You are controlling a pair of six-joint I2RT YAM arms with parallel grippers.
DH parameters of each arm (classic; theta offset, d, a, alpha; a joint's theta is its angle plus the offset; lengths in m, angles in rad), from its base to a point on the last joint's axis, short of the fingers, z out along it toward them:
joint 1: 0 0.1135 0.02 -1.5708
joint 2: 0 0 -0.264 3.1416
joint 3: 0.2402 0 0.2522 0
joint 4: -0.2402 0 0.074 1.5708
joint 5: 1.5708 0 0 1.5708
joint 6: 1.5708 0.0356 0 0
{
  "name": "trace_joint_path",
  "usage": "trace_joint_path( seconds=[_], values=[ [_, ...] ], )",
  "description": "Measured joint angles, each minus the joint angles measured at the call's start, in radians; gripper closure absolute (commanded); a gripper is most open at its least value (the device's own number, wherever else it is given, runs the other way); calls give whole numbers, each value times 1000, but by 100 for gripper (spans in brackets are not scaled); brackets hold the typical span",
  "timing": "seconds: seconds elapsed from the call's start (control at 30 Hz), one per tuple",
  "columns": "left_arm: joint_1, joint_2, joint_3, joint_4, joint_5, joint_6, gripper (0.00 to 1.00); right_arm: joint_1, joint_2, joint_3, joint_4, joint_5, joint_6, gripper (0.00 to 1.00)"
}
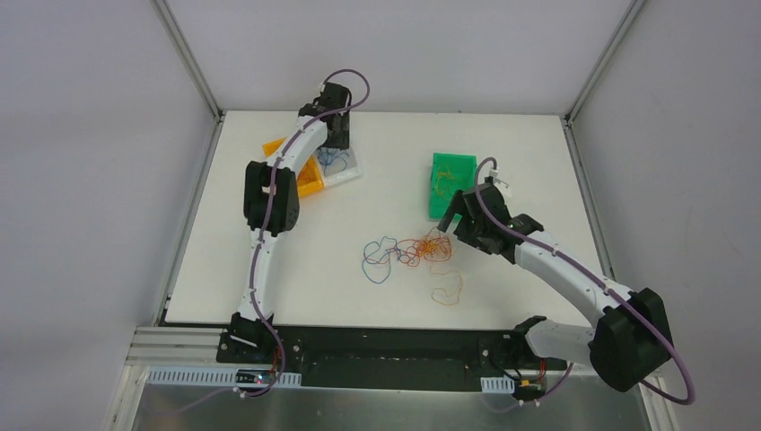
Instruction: Untangle the cables
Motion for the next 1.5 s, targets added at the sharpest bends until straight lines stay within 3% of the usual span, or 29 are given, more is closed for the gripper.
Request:
trace_joint_path(
  seconds=[0.2,0.3,0.53,0.7,0.9,1.13,1.3,1.5],
  values=[
    [2,-86,-41,-20,79,-18,20,-15,36,21,6,-24,-2,1],
    [0,-219,-110,-28,138,-24,11,-19,44,29,7,-35,-5,1],
    [-34,-549,-301,-12,214,-72,1,-20,65,30,4,-53,-23,1],
    [-117,-808,-627,60,211,-113,1,-21,80,29,8,-87,-42,1],
    [-233,-988,-998,147,201,-131,1,-21,89,2,37,-120,-77,1],
    [-262,-1239,-1447,347,237,-141,1,-21,70,-113,148,-155,-133,3],
    [-280,-1362,-1596,504,288,-106,1,-21,47,-192,257,-178,-168,5],
    [-335,-1383,-1698,665,326,-87,2,-21,46,-255,326,-207,-177,7]
  ],
)
